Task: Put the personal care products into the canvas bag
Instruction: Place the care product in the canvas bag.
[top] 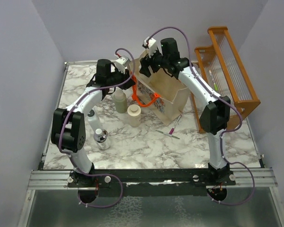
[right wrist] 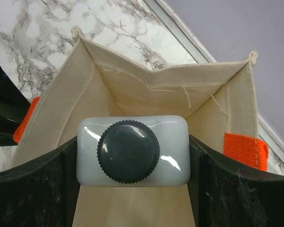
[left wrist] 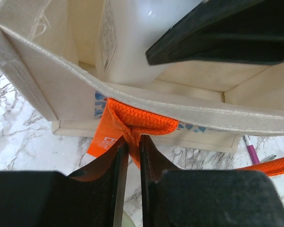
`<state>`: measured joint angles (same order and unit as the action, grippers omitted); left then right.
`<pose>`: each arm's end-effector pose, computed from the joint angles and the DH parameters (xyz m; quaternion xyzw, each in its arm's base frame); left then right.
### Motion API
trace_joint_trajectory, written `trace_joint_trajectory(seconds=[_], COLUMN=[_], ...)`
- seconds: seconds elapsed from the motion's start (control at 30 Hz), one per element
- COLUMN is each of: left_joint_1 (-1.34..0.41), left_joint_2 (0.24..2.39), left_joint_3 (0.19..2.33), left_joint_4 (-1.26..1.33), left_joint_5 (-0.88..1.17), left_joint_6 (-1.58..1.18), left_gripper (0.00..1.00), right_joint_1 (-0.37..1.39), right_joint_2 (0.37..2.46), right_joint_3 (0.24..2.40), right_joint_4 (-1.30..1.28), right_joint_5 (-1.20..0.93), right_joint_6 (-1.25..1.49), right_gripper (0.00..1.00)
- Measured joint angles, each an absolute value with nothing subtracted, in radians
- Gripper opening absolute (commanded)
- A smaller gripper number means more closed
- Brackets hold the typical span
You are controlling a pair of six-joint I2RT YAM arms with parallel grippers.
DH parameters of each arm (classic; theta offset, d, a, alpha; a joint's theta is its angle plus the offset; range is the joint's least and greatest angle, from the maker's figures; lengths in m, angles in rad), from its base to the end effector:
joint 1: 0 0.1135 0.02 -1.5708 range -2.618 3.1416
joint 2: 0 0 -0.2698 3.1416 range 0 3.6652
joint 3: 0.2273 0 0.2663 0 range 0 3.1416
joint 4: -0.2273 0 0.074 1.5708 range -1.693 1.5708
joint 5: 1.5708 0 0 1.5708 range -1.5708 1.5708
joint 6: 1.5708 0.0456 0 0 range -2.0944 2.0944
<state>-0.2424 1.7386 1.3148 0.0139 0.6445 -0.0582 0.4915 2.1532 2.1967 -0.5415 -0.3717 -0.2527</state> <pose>0.4085 -0.1292 0.2835 0.2459 0.7738 -0.3397 0.4747 0.4571 0.2635 0.3544 -0.3951 0.7526 0.2175 0.4798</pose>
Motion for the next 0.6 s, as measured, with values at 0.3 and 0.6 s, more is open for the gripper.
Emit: trace_joint_trajectory(seconds=[0.3,0.6], left_joint_1=[-0.240,-0.240], left_joint_2=[1.752,1.757], left_joint_3=[1.325,1.368], left_joint_4=[-0.015,-0.047], left_joint_5=[0.666,0.675], left_joint_6=[-0.054,-0.046], left_gripper=[0.00,0.00], right_joint_1=[0.490,0.490], right_joint_2=[2.177,2.194], right_joint_3=[2.107,2.082], right_joint_4=[-0.401,-0.308], right_joint_5=[-0.389,-0.413], right_joint_6=[-0.209,-0.207], right_gripper=[0.01,0.01])
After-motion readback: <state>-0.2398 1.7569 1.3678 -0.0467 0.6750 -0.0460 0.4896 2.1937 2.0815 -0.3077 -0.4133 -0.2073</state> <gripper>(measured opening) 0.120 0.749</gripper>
